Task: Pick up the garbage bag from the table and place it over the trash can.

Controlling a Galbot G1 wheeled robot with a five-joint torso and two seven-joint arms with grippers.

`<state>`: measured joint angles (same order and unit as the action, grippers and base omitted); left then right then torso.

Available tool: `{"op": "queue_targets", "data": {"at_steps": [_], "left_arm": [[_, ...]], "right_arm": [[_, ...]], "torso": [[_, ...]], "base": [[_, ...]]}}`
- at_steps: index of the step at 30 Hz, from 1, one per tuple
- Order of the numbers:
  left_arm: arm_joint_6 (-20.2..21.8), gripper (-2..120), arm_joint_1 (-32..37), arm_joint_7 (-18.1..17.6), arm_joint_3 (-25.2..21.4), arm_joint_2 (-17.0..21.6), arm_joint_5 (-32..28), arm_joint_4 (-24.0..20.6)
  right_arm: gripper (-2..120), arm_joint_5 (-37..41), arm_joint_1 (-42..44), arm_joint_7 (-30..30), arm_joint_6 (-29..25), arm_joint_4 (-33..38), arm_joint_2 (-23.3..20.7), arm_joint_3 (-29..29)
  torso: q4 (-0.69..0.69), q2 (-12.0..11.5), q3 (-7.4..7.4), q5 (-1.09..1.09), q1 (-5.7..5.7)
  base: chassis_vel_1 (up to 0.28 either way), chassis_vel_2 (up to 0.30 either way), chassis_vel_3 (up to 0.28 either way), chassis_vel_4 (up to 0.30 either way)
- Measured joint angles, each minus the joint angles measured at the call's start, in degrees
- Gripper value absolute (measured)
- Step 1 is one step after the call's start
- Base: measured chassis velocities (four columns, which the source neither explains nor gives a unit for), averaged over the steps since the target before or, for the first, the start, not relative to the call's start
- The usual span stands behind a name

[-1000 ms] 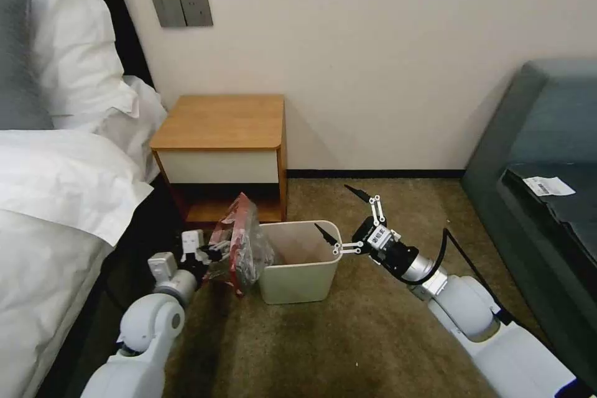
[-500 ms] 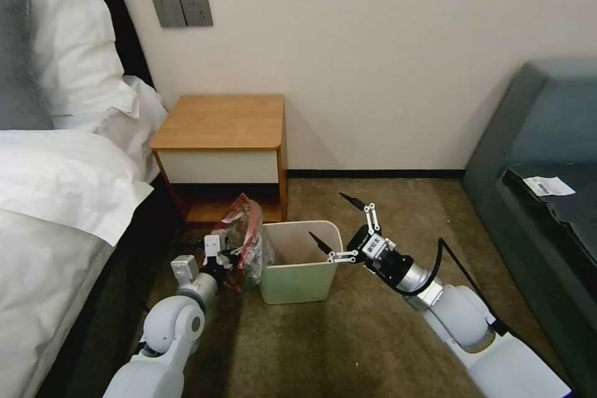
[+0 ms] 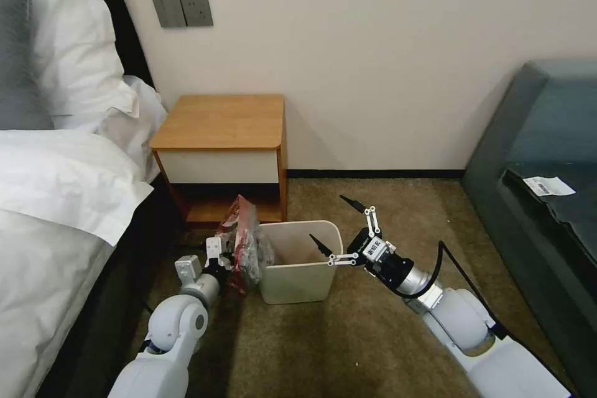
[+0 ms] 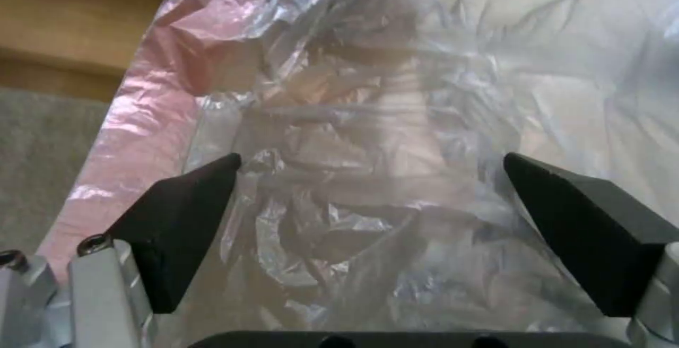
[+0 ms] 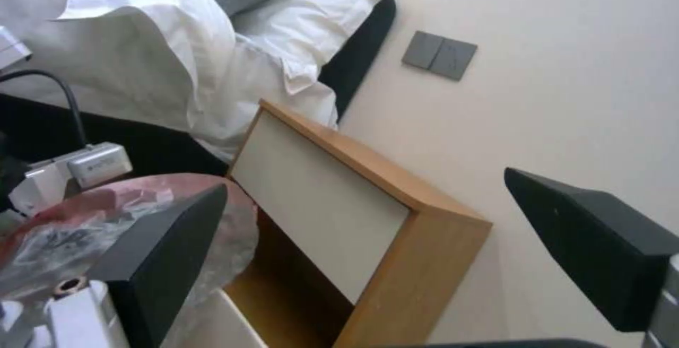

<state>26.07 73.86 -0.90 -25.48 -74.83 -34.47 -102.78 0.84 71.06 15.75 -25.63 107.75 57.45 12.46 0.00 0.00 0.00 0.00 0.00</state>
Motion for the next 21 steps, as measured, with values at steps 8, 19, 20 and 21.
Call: {"op": "queue_targets", "data": {"at_steps": [8,19,20,21], "left_arm": [[2.23,80,-0.87,0.53,0.37,0.04,-0.81,1.28],[3.41,74,-3.13,0.22,1.19,-0.26,-0.79,3.42],[3.65,70,-3.31,0.17,1.22,-0.32,-0.79,3.64],[3.65,70,-3.31,0.17,1.22,-0.32,-0.79,3.64]], "right_arm": [[100,0.01,0.77,-0.01,-0.15,0.29,0.1,0.36],[100,0.1,1.59,-0.09,-0.39,0.77,0.08,0.95],[100,0.14,1.6,-0.12,-0.39,0.84,0.07,0.97],[100,0.14,1.6,-0.12,-0.39,0.84,0.07,0.97]], "torso": [[-0.01,0.0,0.0,0.0,0.0],[0.0,0.0,-0.01,0.01,0.0],[0.01,0.0,-0.01,0.02,0.0],[0.01,0.0,-0.01,0.02,0.0]], "base": [[0.0,0.0,0.0,0.0],[0.0,0.0,0.0,0.0],[0.0,0.0,0.0,0.0],[0.0,0.0,0.0,0.0]]}}
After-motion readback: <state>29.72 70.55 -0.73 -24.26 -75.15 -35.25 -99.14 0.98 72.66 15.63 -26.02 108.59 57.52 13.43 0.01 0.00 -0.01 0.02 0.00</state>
